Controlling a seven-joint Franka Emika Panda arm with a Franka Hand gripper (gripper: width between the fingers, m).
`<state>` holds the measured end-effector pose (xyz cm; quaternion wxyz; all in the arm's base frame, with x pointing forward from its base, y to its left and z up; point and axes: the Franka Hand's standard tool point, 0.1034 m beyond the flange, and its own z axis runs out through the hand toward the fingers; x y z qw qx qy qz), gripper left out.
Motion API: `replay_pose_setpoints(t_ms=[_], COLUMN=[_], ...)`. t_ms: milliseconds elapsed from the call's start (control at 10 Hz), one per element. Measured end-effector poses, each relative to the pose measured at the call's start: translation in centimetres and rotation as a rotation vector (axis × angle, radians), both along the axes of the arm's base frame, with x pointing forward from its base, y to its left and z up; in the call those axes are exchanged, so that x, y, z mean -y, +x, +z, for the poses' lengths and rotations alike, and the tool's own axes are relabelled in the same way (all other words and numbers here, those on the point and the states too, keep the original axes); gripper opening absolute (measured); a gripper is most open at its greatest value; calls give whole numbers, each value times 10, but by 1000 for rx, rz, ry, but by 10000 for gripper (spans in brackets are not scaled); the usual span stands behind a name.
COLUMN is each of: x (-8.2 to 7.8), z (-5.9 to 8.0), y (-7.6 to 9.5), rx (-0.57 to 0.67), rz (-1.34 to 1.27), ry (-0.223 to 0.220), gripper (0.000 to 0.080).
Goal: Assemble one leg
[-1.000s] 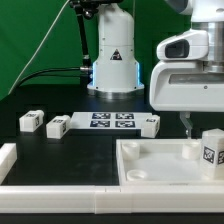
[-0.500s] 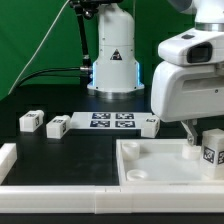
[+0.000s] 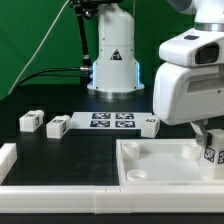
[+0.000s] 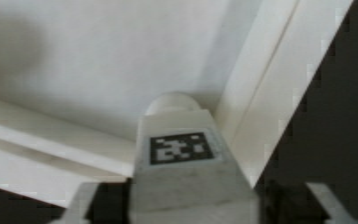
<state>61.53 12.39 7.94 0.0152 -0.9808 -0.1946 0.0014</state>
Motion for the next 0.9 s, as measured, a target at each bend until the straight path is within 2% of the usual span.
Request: replay_pose_setpoints(t_ms=[200, 600, 900], x=[1, 1, 2], z=[0, -1, -1], y=[0, 2, 4], rx=[-1, 1, -19], rz=[-42, -671, -1076], ry=[2, 24, 69], gripper=[297, 294, 294])
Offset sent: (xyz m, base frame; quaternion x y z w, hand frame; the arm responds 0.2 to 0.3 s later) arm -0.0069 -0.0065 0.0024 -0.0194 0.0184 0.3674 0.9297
